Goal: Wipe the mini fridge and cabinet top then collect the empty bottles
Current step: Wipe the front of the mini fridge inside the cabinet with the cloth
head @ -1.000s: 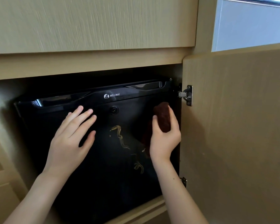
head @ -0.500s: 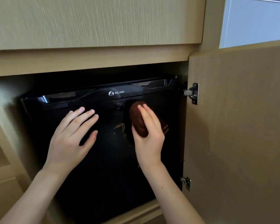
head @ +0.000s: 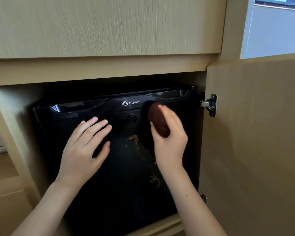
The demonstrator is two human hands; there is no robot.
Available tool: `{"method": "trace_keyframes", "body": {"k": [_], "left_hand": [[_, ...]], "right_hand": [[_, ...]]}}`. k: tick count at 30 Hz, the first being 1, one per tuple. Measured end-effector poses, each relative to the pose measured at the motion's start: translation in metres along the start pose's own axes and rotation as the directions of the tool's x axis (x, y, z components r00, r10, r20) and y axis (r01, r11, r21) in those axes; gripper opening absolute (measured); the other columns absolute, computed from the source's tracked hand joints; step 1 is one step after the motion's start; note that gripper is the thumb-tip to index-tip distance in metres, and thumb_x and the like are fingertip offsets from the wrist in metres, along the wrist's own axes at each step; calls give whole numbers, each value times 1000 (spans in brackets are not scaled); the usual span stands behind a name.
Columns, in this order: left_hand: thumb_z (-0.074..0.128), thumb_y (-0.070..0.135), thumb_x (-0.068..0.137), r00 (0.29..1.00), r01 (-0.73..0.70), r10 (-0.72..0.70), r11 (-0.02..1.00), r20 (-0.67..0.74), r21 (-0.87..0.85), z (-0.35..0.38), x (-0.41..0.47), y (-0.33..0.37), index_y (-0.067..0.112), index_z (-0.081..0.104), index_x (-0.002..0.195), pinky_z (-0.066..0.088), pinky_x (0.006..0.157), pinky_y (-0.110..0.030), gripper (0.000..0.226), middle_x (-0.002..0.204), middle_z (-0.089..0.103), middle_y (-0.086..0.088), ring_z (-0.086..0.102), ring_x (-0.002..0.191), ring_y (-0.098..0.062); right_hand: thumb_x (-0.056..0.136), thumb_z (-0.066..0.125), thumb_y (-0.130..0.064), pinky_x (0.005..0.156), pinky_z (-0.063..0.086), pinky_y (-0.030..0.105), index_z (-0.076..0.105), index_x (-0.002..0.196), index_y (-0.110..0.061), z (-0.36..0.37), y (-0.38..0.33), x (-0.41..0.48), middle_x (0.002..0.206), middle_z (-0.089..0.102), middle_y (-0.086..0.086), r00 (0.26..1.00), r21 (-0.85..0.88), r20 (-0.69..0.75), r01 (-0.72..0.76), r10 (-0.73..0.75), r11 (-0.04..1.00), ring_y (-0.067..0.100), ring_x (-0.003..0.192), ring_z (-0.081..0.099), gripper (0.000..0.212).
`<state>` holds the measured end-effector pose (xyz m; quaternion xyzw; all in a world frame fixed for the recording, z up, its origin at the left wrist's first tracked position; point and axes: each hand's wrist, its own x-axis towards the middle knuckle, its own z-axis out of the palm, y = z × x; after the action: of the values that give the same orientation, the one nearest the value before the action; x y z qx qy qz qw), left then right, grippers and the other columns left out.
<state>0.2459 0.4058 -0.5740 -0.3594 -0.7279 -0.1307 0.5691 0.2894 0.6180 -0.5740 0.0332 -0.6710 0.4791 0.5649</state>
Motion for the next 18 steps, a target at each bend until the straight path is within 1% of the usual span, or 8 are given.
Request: {"method": "trace_keyframes", "body": {"k": [2, 6, 7, 11, 12, 13, 16, 18], "left_hand": [[64, 14, 90, 1000, 12, -12, 1000, 11, 2, 0, 1, 1, 5, 67, 125, 31, 119, -43, 36, 133, 61, -7, 48, 134, -28], [62, 14, 90, 999, 4, -7, 999, 53, 50, 2, 1, 2, 8, 63, 131, 30, 119, -46, 42, 139, 57, -6, 44, 138, -27], [62, 14, 90, 998, -4, 0, 998, 57, 61, 2, 1, 1, 9, 62, 133, 30, 118, -46, 43, 140, 57, -5, 44, 138, -27], [62, 17, 91, 997, -27, 20, 995, 68, 93, 1, 1, 1, 9, 60, 135, 29, 119, -46, 45, 142, 56, -5, 43, 138, -28], [62, 17, 91, 997, -28, 21, 995, 68, 97, 1, 1, 1, 9, 60, 135, 29, 119, -46, 45, 142, 55, -5, 43, 138, -28], [62, 17, 91, 997, -30, 23, 995, 68, 100, 1, 1, 2, 9, 60, 135, 29, 119, -46, 45, 142, 55, -5, 43, 138, -28], [60, 18, 91, 998, -32, 25, 993, 66, 111, 3, 2, 3, 9, 59, 136, 27, 120, -47, 46, 142, 55, -4, 42, 139, -28], [60, 17, 91, 998, -35, 29, 993, 59, 111, 4, 2, 4, 9, 59, 136, 27, 119, -48, 46, 142, 55, -4, 42, 139, -28]], "right_hand": [[85, 75, -3, 114, 39, 29, 60, 136, -17, 4, -6, -3, 139, 58, -3, 998, -2, -44, -42, 42, 999, 6, 133, 49, 55], [83, 76, -1, 115, 38, 30, 61, 136, -13, 7, -1, -23, 140, 57, 2, 981, -88, 125, 159, -148, 983, 14, 135, 49, 56], [84, 75, -1, 115, 38, 30, 61, 135, -13, 4, 2, -19, 140, 57, 1, 979, -76, 135, 167, -155, 983, 13, 135, 49, 55], [85, 75, -2, 112, 41, 31, 62, 134, -13, -5, 6, 2, 135, 60, 0, 992, 41, -110, -62, 67, 997, 7, 130, 52, 52], [84, 75, 0, 112, 41, 32, 62, 134, -12, -6, 7, 0, 136, 60, 1, 989, 30, -126, -71, 74, 997, 9, 130, 53, 53], [82, 75, 2, 114, 40, 33, 62, 134, -10, -6, 10, -6, 138, 59, 4, 996, -10, -90, -28, 27, 1000, 12, 132, 52, 55], [82, 75, 3, 117, 36, 36, 60, 136, -11, -11, 21, -25, 142, 55, 2, 967, -124, 183, 204, -180, 971, 16, 137, 47, 58], [84, 74, 1, 117, 37, 33, 60, 136, -14, -15, 24, -16, 142, 55, -1, 978, -86, 162, 150, -135, 985, 11, 137, 47, 56]]}}
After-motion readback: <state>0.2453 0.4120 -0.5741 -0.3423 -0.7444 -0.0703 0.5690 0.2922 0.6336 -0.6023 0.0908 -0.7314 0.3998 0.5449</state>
